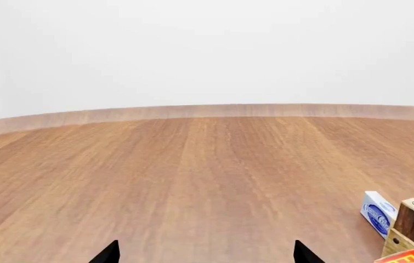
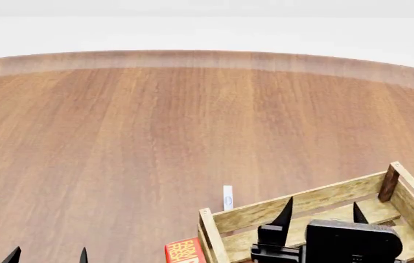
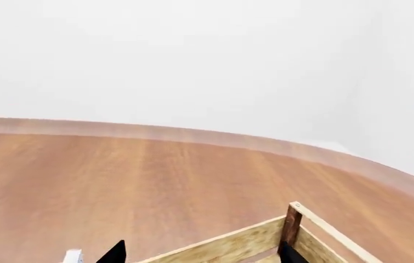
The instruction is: Pick up the tomato sauce, and put it in the wooden tray.
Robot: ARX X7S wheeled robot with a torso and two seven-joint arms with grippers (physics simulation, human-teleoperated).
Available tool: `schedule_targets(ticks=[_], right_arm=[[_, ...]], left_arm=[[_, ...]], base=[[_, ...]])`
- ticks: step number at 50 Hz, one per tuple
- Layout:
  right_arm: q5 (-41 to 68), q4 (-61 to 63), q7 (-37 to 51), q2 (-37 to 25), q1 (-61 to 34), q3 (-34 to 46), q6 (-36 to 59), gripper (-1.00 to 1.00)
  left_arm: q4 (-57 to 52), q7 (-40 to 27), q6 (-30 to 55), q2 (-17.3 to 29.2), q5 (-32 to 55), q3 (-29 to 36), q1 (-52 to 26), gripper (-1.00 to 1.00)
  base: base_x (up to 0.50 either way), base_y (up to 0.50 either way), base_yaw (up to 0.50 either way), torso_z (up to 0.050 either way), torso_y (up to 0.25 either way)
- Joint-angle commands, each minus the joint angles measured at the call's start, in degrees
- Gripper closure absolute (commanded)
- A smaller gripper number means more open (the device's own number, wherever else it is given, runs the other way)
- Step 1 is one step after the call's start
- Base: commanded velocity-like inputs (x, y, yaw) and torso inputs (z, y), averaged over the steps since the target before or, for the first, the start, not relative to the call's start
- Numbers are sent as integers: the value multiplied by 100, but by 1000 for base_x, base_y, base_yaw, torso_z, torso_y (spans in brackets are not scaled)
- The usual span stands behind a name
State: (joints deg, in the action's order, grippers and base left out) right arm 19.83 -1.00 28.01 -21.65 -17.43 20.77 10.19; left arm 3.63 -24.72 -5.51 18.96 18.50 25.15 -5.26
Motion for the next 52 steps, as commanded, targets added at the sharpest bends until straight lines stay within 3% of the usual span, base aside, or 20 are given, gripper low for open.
schedule_targets(ticks=[1,25,52], right_arm=[[37,1138,124,-302,528,58,180,-100],[-46,3008,510,-855,1212,98,594,-100],[-294,4204,763,-1192,1703,204,678,-100]], left_arm=[[2,-8,-6,8,6,12,-4,-100],[15,-25,-8,18,19,35,-25,-100],[-33,-63,20,43,36,64,-28,-100]], base=[[0,0,0,0,0],[0,0,0,0,0],[0,0,0,0,0]])
